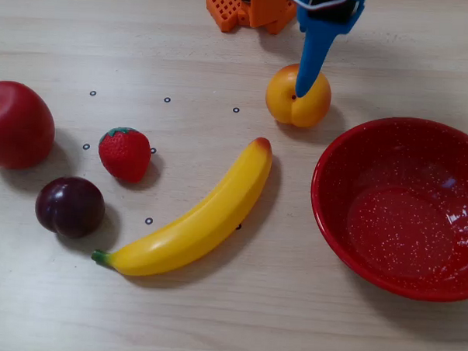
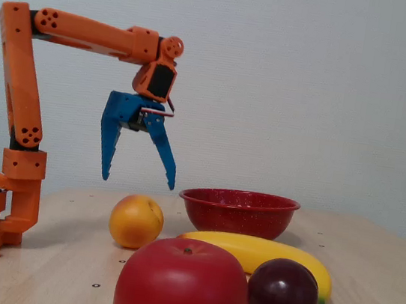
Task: Put the peach in the red bowl.
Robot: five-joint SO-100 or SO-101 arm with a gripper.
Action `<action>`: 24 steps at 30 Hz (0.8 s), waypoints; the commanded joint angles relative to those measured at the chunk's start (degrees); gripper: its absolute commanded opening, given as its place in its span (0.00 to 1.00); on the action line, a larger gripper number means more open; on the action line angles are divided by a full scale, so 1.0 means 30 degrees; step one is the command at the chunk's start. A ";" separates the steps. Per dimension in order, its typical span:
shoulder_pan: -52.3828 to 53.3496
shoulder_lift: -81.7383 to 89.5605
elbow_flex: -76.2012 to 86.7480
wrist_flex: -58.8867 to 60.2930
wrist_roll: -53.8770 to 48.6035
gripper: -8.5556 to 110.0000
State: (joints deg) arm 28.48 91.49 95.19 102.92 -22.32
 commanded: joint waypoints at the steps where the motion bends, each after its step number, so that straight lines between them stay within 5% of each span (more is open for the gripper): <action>1: 0.0732 0.0088 -0.0674 0.2871 -0.0469 0.48; 24: 0.1143 -0.6768 -0.3984 0.2842 -0.1201 0.49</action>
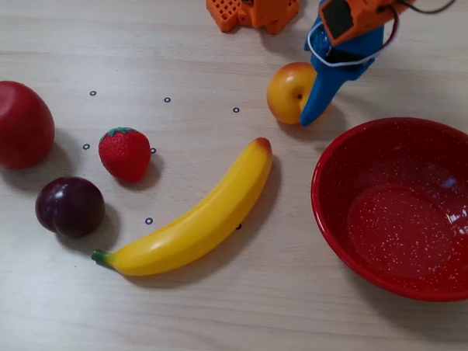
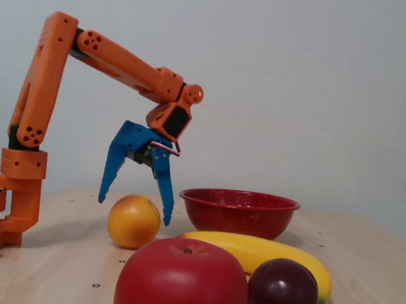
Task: Put the peach in the red bowl.
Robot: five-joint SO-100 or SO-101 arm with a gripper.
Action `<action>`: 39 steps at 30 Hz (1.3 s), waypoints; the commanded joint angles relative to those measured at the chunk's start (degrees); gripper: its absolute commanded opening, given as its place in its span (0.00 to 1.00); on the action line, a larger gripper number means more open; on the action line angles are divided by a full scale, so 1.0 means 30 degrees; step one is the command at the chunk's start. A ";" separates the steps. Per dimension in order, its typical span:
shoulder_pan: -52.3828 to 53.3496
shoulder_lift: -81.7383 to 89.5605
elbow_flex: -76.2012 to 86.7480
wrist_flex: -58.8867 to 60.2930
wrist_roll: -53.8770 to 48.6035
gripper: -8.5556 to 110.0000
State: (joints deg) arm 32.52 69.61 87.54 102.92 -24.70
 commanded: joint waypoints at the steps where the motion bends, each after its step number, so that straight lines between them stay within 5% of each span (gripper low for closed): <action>1: -0.0264 0.0234 -0.1670 0.2842 -0.0322 0.49; 39: -0.2461 -0.3105 -0.3018 0.2549 0.2813 0.50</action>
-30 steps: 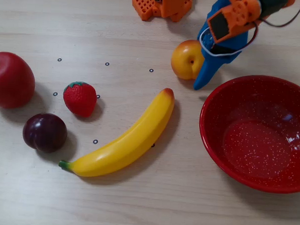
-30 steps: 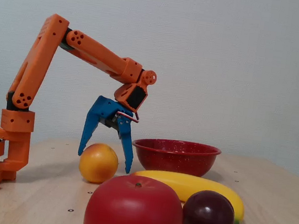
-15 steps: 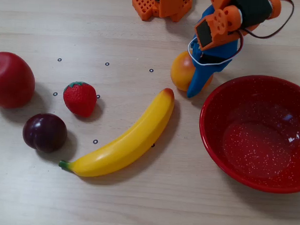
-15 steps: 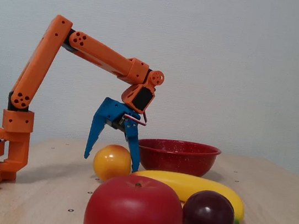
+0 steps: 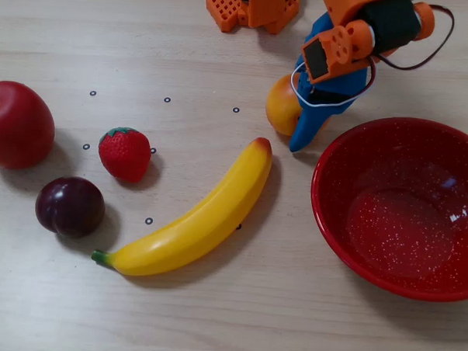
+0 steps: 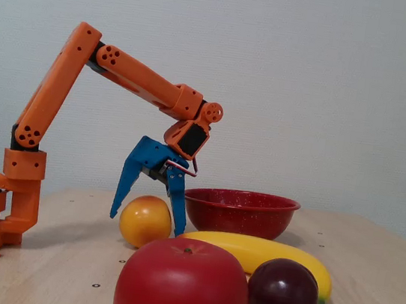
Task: Put the peach in the red bowl.
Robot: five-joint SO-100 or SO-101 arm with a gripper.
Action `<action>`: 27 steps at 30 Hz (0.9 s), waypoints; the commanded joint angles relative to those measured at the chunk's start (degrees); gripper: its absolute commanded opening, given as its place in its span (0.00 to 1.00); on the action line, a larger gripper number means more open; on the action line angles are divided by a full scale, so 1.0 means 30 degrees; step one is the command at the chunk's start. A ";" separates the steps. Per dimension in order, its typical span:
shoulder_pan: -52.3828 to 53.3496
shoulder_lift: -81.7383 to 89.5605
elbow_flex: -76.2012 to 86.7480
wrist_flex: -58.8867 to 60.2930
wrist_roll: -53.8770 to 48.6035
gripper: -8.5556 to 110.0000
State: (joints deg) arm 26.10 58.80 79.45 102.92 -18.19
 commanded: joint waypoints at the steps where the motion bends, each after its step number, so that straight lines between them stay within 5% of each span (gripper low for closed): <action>1: -0.0322 0.0469 -0.0293 0.2549 0.0674 0.50; 7: -0.0322 0.0264 -0.0146 0.2402 0.0850 0.49; 17: -0.0557 0.0117 0.0029 0.2256 0.1025 0.28; 22: -0.0557 0.0059 0.0088 0.2256 0.0732 0.08; 27: -0.0557 0.0322 -0.0234 0.2871 0.0410 0.07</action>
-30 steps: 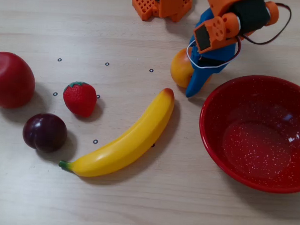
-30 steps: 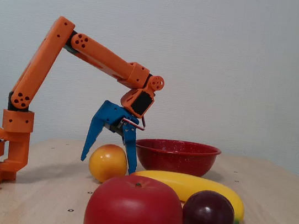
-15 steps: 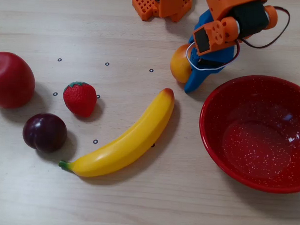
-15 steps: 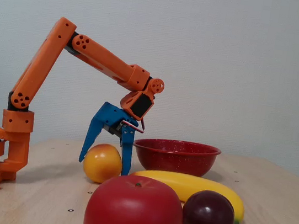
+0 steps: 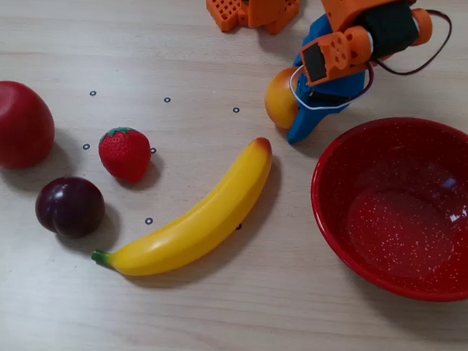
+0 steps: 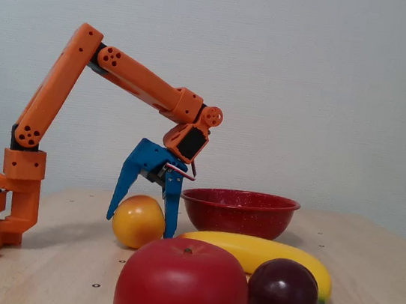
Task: Put the peach in the red bowl.
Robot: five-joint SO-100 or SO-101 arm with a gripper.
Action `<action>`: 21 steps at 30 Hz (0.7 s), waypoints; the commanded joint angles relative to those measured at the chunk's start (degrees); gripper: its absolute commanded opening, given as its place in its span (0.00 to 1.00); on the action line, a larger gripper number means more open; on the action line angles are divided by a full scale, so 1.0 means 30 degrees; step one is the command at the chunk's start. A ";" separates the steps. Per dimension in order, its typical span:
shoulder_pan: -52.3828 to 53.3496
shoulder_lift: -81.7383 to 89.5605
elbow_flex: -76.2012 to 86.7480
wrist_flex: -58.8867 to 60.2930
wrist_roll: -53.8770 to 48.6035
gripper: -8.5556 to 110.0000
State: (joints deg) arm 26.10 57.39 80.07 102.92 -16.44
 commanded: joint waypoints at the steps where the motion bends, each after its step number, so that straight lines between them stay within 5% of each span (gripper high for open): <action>1: -0.0586 0.1025 -0.0498 0.2871 -0.0234 0.07; 21: 0.0322 1.1777 -0.5508 0.2900 0.1143 0.07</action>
State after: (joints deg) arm 24.70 86.57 72.86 102.92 -14.94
